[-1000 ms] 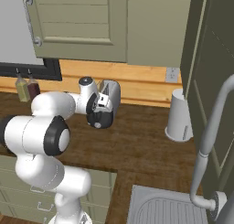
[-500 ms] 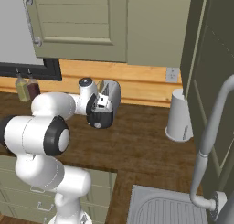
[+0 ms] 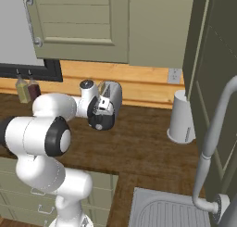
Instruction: Start the toaster. Once the lever pops up, take the bread to the plate on the dining counter.
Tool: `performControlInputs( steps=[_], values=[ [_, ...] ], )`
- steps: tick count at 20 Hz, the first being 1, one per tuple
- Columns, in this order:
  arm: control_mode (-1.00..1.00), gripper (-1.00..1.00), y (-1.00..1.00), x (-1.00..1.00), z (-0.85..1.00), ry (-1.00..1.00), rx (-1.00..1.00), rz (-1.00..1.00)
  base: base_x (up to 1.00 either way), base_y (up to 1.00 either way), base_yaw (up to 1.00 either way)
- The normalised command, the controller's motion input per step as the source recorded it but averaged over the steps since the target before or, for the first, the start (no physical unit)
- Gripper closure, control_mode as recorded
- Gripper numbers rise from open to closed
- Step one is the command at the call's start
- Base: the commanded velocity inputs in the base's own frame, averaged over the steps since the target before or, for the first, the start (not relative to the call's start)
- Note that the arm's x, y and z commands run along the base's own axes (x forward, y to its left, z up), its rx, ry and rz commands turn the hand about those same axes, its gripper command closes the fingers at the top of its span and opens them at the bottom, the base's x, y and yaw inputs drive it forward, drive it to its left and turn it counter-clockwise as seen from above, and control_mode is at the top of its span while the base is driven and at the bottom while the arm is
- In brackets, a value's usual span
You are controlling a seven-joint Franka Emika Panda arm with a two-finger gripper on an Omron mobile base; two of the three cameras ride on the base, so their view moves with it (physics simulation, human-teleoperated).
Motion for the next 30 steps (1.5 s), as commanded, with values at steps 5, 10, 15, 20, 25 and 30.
performControlInputs(
  steps=[5,10,15,20,25,30],
  values=[
    [-1.0,1.0,0.0,-0.1,-0.86,0.0,0.0,0.0,0.0,0.0,0.0],
    [-1.0,1.0,0.0,-0.16,-0.99,0.0,-0.06,0.0,0.0,0.0,0.0],
    [-1.0,1.0,0.0,-0.02,-0.27,0.0,-0.01,0.0,0.0,0.0,0.0],
    [-1.0,1.0,0.0,-0.32,0.2,-0.24,0.0,0.0,0.0,0.0,0.0],
    [-1.0,-1.0,0.0,-0.54,0.31,-0.32,0.0,0.0,0.0,0.0,0.0],
    [-1.0,-1.0,-0.17,-1.0,0.34,-0.29,0.01,0.0,0.0,0.0,0.0]
  ],
)
